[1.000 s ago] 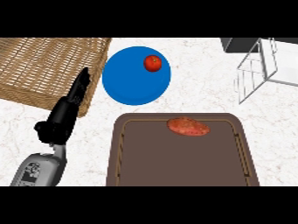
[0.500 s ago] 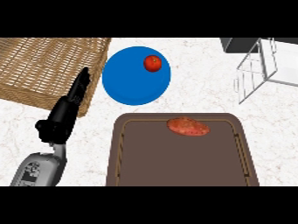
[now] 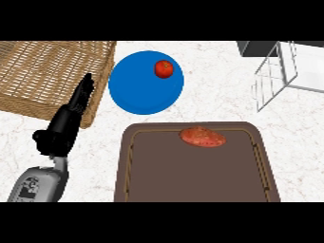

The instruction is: Pick the can from the tray and place it in the tiered shelf

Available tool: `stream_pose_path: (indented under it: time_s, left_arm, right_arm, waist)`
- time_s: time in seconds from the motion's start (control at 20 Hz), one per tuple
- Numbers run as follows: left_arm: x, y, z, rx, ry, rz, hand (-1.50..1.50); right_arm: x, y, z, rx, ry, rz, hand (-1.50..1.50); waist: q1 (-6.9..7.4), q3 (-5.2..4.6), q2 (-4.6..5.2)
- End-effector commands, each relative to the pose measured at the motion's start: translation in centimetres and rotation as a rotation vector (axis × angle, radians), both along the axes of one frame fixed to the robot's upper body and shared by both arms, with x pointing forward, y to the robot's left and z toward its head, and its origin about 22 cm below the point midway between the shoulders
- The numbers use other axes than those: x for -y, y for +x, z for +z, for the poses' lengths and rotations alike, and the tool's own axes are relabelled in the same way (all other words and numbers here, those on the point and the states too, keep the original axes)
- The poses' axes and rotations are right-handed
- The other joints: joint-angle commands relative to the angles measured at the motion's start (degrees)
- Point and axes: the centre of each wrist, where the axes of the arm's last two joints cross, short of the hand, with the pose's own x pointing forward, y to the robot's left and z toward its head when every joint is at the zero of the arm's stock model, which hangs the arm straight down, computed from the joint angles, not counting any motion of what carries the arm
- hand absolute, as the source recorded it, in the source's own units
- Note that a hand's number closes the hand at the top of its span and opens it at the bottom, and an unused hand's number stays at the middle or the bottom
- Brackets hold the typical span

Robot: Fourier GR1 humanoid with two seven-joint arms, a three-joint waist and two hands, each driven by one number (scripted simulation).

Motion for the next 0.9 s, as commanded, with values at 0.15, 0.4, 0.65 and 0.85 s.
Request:
stream_pose_path:
  time_s: [0.15,0.4,0.65,0.85]
  left_arm:
    - [-1.2,-1.7,-3.6,-0.144,0.022,0.042,0.0]
    - [-0.9,-1.0,-2.7,-0.133,0.013,0.078,0.0]
    - [-3.0,-2.7,-3.1,-0.128,0.0,0.089,0.0]
    - [-2.0,-1.8,-2.3,-0.138,0.012,0.073,0.0]
  right_arm:
    - [3.8,-7.1,3.3,0.018,0.153,-0.1,-1.5]
    - [6.9,-12.5,4.0,-0.157,0.211,-0.103,-1.5]
    - [10.4,-18.8,2.3,-0.222,0.177,-0.074,-1.5]
    - [12.9,-23.0,1.5,-0.229,0.201,-0.012,-1.5]
  waist:
    - [-1.21,-0.46,0.31]
    - [-2.51,-0.4,0.2]
    - [-3.17,-0.29,-0.06]
    - [-3.18,-0.26,0.07]
